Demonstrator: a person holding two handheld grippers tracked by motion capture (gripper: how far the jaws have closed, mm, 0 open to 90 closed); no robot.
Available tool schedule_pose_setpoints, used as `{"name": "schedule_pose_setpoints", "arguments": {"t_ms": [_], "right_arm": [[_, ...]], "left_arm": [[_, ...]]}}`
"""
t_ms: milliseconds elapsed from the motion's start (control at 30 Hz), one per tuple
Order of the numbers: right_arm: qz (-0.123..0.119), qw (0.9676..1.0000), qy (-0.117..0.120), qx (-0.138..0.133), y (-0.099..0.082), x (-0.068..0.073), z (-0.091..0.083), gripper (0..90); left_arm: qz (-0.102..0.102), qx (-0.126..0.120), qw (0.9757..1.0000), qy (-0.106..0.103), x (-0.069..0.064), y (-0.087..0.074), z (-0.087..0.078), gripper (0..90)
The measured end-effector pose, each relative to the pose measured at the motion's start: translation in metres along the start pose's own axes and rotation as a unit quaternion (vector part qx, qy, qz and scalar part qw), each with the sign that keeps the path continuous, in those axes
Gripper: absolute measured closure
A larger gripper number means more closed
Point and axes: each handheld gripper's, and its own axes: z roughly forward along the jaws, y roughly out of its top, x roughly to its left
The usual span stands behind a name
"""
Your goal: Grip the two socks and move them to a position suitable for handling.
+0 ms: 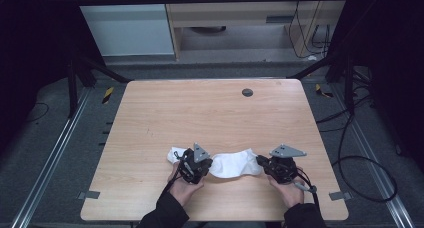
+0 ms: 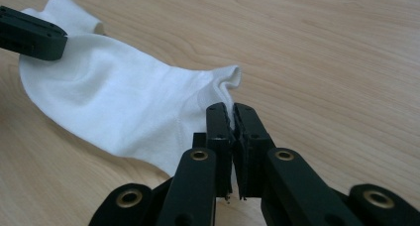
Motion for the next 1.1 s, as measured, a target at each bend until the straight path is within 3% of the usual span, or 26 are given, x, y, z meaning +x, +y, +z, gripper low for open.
{"name": "schedule_pose_setpoints", "arguments": {"t_ms": [467, 867, 967, 1100], "right_arm": [[-0.011, 0.9994, 0.023, 0.022, -0.005, 0.025, 0.013, 86.3], [-0.016, 0.9982, 0.024, 0.052, -0.013, 0.032, 0.022, 84.4], [-0.02, 0.9981, 0.023, 0.054, -0.014, 0.031, 0.023, 81.0], [-0.023, 0.9986, 0.018, 0.044, -0.014, 0.031, 0.023, 75.4]], "left_arm": [[-0.014, 0.016, 0.9998, 0.004, 0.014, -0.031, -0.016, 88.9], [-0.006, 0.033, 0.9994, 0.011, 0.015, -0.043, -0.007, 87.6], [-0.004, 0.035, 0.9993, 0.012, 0.015, -0.044, -0.007, 84.1], [-0.003, 0.021, 0.9997, 0.013, 0.017, -0.047, -0.01, 72.0]]}}
